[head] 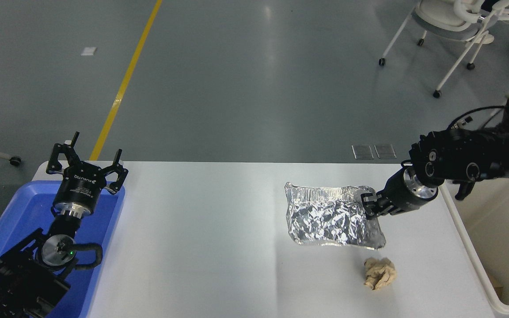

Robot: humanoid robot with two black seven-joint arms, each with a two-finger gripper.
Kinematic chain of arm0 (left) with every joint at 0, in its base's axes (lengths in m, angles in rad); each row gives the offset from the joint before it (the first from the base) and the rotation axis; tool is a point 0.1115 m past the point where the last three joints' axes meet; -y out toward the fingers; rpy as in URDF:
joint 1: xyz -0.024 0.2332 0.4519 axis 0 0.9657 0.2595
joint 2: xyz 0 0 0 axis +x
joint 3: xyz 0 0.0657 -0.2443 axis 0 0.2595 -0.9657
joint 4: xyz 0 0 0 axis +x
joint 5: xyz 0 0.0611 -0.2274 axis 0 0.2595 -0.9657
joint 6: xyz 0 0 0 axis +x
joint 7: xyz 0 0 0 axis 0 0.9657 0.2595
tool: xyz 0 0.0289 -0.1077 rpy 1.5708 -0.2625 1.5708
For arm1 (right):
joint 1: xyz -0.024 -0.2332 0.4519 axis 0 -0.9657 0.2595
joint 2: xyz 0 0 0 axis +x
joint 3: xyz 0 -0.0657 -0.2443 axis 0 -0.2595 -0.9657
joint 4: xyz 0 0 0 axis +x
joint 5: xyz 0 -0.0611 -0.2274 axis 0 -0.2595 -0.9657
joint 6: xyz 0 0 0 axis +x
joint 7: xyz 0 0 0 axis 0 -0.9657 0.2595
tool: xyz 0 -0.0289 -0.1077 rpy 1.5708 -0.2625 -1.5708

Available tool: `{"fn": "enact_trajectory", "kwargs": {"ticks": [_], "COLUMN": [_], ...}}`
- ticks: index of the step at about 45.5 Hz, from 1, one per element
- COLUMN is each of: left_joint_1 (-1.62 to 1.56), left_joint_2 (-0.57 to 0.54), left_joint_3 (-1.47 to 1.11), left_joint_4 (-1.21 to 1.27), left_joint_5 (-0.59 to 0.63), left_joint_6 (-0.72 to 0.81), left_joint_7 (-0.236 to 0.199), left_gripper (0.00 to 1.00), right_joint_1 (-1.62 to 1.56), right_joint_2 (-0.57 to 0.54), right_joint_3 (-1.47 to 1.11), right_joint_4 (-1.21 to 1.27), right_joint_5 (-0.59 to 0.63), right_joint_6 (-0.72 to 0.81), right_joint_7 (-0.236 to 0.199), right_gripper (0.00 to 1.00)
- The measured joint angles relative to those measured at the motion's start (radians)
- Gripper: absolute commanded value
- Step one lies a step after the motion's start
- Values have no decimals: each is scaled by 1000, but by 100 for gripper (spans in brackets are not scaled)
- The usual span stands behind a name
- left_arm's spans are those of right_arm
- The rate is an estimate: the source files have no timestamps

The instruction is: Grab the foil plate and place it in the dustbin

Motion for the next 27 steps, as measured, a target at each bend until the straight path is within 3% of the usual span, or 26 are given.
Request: {"fn": "enact_trajectory", "kwargs": {"ticks": [11, 27], "left_joint_1": [1, 1], "left_joint_2": [0, 0], "left_joint_3": [0, 0], "left_joint_4": [0, 0], "left_joint_5": [0, 0], "left_joint_6": [0, 0], "left_joint_7": [0, 0], "left_gripper": [100, 100], "right_joint_1": [401, 620], "right_joint_2": [-4, -1], "right_joint_3": [-111, -175], "right_joint_4": [227, 332], "right_joint_5": [73, 102], "right_joint_6": [93, 165], "right_joint_7": [0, -2], "right_gripper": [0, 0]}}
